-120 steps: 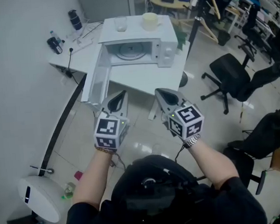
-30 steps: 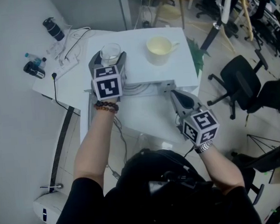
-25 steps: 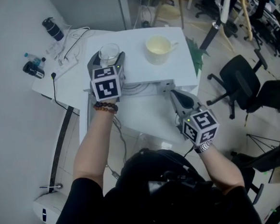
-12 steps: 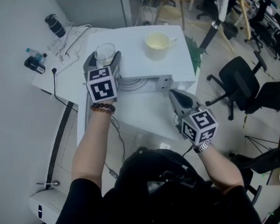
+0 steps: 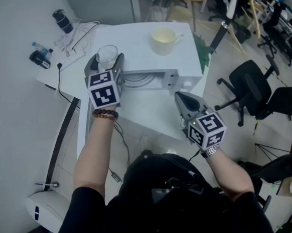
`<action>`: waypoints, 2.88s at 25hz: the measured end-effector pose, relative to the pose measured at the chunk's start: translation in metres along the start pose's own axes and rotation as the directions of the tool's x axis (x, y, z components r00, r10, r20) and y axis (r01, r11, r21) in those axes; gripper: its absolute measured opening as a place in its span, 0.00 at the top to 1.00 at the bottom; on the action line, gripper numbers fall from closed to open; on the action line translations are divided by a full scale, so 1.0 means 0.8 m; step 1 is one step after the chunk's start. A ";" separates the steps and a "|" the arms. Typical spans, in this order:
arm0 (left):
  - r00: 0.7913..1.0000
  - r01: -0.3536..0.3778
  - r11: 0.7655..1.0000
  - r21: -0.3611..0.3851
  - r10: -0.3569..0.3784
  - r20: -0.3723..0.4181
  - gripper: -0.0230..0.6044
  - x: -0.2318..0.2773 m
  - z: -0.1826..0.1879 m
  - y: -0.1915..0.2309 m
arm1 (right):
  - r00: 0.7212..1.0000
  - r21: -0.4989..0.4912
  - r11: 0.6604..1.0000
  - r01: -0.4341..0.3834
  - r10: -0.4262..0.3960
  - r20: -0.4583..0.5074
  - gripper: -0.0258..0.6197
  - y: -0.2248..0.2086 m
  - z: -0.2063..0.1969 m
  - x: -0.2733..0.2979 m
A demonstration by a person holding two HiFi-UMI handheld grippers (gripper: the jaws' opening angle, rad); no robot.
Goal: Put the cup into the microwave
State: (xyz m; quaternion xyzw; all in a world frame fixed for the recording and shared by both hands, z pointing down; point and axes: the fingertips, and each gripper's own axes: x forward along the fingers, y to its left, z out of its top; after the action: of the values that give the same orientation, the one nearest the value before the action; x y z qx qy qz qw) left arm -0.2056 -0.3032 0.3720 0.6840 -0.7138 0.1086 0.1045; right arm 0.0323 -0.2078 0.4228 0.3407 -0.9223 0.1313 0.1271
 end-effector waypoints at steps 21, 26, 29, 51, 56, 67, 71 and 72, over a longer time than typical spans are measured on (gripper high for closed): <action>0.999 -0.040 0.999 -0.026 0.040 -0.028 0.41 -0.113 -0.054 -0.022 | 0.997 -0.035 0.997 -0.071 0.071 0.006 0.94 0.047 -0.019 -0.062; 0.999 -0.030 0.999 -0.037 0.028 -0.038 0.41 -0.128 -0.075 -0.031 | 0.997 -0.037 0.996 -0.079 0.079 0.003 0.94 0.056 -0.025 -0.070; 0.999 -0.017 0.999 -0.047 0.015 -0.049 0.41 -0.131 -0.089 -0.035 | 0.997 -0.036 0.996 -0.083 0.083 -0.004 0.94 0.060 -0.030 -0.071; 0.993 0.056 0.997 -0.058 -0.062 -0.105 0.41 -0.055 -0.193 -0.038 | 0.996 -0.019 0.997 -0.071 0.070 -0.048 0.94 0.047 -0.037 -0.033; 0.989 0.055 0.996 -0.071 -0.064 -0.133 0.41 -0.027 -0.210 -0.031 | 0.996 -0.006 0.998 -0.069 0.068 -0.061 0.94 0.042 -0.037 -0.015; 0.985 0.052 0.996 -0.066 -0.062 -0.160 0.41 0.037 -0.230 -0.015 | 0.994 0.016 0.997 -0.075 0.076 -0.084 0.94 0.035 -0.036 0.029; 0.986 0.042 0.997 -0.068 -0.053 -0.158 0.41 0.057 -0.235 -0.011 | 0.993 0.026 0.997 -0.071 0.073 -0.096 0.94 0.031 -0.040 0.040; 0.986 0.040 0.997 -0.067 -0.051 -0.157 0.41 0.062 -0.236 -0.010 | 0.992 0.028 0.997 -0.071 0.074 -0.099 0.94 0.031 -0.041 0.043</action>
State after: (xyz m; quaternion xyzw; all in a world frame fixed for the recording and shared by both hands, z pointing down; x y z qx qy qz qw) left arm -0.1997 -0.2949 0.5671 0.6856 -0.6905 0.1374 0.1851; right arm -0.0047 -0.1996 0.4606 0.3016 -0.9248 0.1641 0.1638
